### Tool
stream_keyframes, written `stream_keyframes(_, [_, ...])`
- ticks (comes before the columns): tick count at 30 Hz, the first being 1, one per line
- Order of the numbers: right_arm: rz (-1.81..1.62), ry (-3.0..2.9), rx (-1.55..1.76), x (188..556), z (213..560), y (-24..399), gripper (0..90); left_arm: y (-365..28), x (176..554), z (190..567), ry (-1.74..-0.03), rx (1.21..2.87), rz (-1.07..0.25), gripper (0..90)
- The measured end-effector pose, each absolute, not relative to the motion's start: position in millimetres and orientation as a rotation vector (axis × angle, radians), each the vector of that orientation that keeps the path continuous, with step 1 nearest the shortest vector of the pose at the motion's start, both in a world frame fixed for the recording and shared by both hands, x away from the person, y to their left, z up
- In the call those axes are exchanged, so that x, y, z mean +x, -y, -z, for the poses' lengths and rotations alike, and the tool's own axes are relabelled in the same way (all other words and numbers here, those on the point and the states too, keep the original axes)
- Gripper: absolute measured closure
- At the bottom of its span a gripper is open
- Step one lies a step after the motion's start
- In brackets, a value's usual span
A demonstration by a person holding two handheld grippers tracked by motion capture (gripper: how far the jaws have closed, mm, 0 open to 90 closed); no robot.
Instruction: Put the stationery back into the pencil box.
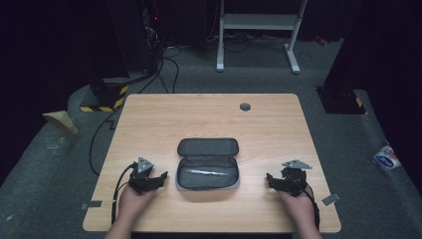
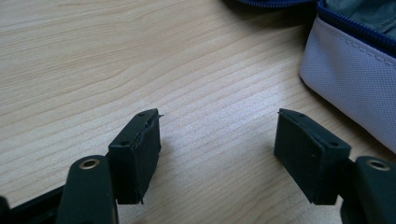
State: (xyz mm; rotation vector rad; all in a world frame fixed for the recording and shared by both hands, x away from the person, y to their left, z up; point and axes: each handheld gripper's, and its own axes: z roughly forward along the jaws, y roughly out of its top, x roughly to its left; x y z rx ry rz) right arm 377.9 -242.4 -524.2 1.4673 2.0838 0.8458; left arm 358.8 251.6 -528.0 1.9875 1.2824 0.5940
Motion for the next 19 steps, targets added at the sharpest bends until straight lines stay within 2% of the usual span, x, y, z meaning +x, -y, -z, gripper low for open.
stream_keyframes(19, [-0.838, -2.063, 1.486, 376.7, 524.2, 240.7, 12.6, -251.2, 358.3, 528.1, -1.288, 1.983, -0.596, 31.6])
